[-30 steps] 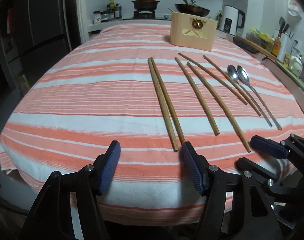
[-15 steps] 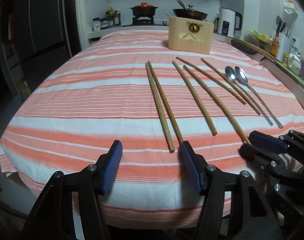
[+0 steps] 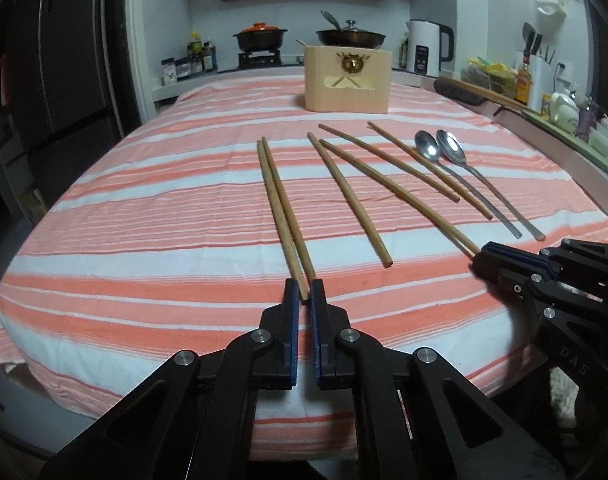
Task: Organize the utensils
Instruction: 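Close the left gripper on a chopstick while the right gripper grasps another chopstick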
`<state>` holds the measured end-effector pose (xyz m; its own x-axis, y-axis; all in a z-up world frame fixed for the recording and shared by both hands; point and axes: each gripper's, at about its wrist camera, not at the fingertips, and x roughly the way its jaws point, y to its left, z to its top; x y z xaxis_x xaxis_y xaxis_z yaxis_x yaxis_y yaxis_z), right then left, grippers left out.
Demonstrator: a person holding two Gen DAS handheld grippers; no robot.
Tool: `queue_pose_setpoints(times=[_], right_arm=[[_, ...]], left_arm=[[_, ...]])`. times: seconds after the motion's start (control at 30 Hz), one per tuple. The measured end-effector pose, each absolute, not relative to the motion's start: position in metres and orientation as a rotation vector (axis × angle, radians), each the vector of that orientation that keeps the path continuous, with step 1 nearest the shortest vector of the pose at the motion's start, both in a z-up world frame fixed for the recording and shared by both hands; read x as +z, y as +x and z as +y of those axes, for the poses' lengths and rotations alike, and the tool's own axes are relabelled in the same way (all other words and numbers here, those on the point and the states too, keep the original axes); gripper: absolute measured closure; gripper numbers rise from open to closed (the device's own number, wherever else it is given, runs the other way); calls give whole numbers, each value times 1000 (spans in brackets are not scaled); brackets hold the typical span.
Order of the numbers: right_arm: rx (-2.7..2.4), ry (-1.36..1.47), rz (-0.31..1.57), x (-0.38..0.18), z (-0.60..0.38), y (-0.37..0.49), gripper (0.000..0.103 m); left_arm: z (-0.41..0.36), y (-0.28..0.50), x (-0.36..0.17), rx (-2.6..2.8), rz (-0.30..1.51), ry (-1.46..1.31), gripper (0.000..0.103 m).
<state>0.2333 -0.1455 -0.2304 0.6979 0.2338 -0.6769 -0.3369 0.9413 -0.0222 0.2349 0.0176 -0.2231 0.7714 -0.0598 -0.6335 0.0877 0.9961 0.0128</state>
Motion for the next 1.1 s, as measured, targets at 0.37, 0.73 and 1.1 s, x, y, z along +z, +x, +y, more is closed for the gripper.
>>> queue_pose_setpoints(times=[0.37, 0.73, 1.1], right_arm=[[328, -184, 680, -234, -145, 227, 97], [324, -187, 668, -234, -142, 228, 96], [330, -176, 655, -236, -145, 229, 96]], left_arm=[[17, 232, -224, -52, 669, 41, 99], [23, 233, -224, -35, 677, 26, 85], [19, 234, -226, -25, 661, 52, 100]])
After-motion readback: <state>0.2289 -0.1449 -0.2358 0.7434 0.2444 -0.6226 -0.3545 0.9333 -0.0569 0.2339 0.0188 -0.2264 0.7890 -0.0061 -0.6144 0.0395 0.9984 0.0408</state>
